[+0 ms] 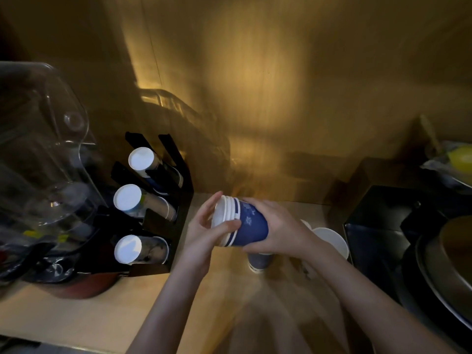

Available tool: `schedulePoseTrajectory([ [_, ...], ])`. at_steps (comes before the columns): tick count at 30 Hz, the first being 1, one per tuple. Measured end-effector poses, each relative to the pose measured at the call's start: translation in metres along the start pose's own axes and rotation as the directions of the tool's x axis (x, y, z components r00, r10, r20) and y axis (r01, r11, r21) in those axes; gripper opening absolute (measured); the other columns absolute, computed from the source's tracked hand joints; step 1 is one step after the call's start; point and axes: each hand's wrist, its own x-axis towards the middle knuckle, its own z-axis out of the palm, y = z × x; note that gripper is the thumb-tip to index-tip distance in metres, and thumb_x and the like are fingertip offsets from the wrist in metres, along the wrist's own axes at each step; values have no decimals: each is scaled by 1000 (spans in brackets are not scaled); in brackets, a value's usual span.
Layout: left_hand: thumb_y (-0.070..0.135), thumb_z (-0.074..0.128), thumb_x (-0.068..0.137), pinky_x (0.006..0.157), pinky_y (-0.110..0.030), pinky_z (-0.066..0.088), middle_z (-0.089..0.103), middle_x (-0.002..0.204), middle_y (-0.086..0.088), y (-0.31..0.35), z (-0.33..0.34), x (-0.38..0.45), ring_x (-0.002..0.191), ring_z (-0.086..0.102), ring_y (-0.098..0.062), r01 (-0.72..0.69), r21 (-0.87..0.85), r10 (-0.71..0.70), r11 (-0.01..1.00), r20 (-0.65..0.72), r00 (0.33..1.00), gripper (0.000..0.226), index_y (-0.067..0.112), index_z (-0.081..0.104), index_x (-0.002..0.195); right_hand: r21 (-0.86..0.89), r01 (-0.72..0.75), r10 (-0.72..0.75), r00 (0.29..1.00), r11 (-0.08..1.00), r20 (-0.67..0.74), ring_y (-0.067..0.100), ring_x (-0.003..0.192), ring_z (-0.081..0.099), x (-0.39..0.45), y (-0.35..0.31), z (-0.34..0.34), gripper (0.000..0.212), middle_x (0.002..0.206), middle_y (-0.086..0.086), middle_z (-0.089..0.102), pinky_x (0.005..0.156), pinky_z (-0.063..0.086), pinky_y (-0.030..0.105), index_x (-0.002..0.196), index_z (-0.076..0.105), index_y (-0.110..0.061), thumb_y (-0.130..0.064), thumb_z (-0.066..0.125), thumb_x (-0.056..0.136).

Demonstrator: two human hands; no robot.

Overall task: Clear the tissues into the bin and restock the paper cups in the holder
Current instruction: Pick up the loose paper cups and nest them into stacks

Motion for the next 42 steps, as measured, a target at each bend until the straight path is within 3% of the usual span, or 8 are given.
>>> schedulePoseTrajectory([
  [7, 28, 75, 62, 72, -36, 55, 63, 121, -12, -14, -10, -7, 105, 64, -27, 144, -319, -163, 937, -31, 986, 68, 20, 51, 125, -433, 156, -269, 940, 888, -212, 19, 115, 50, -6, 1, 3, 76, 122, 0, 57, 103, 33, 37, 127, 45, -21, -39, 77, 60],
  [10, 30, 60, 73, 60, -30, 57, 75, 91, -3, -16, -18, -11, 81, 71, -18, 204, -486, -244, 850, -19, 970, 39, 19, 57, 111, -515, 129, -306, 911, 847, -276, 24, 118, 51, -6, 10, -9, 73, 125, 4, 60, 111, 22, 41, 125, 48, -19, -34, 77, 61],
  [13, 31, 56, 76, 68, -33, 52, 75, 85, 1, -21, -27, -18, 84, 68, -18, 217, -564, -276, 797, -19, 961, 18, 26, 60, 93, -494, 106, -288, 907, 863, -307, 23, 124, 45, -8, 18, -23, 78, 130, 4, 57, 113, 18, 44, 128, 42, -22, -30, 80, 60],
  [18, 42, 72, 59, 87, -39, 49, 72, 103, -2, -32, -37, -21, 102, 64, -24, 259, -723, -361, 641, 14, 932, 44, 27, 62, 99, 138, 32, 44, 859, 990, -510, 8, 122, 39, -12, 13, -45, 89, 131, 0, 49, 104, 35, 34, 130, 39, -23, -30, 87, 55],
  [22, 41, 85, 40, 89, -43, 51, 66, 119, -7, -38, -36, -21, 114, 58, -29, 276, -761, -380, 588, 41, 924, 72, 26, 61, 107, 639, 100, 307, 813, 762, -494, 8, 119, 50, -12, 10, -47, 87, 122, -11, 53, 99, 45, 28, 125, 38, -27, -37, 82, 50],
  [27, 48, 61, 72, 99, -45, 45, 61, 125, -10, -40, -27, -24, 112, 59, -29, 321, -790, -446, 522, 68, 892, 55, 23, 54, 120, 821, 28, 459, 818, 571, -347, 14, 110, 55, -8, 22, -16, 79, 118, -3, 54, 86, 50, 25, 124, 40, -21, -14, 83, 57],
  [37, 46, 58, 78, 92, -43, 49, 56, 125, -11, -41, -24, -31, 120, 51, -32, 351, -766, -513, 538, 32, 858, 42, 22, 55, 111, 555, -266, 449, 865, 788, -223, 5, 118, 36, -29, 49, 59, 102, 127, -11, 35, 94, 37, 24, 136, 18, -27, -25, 85, 60],
  [42, 40, 63, 75, 90, -43, 50, 53, 124, -13, -39, -18, -33, 112, 55, -33, 343, -751, -554, 565, -38, 831, 54, 22, 47, 123, 193, -294, 333, 917, 936, -220, 14, 139, 22, -37, 58, 68, 87, 148, -4, 30, 110, 29, 34, 139, 23, -28, -53, 70, 70],
])
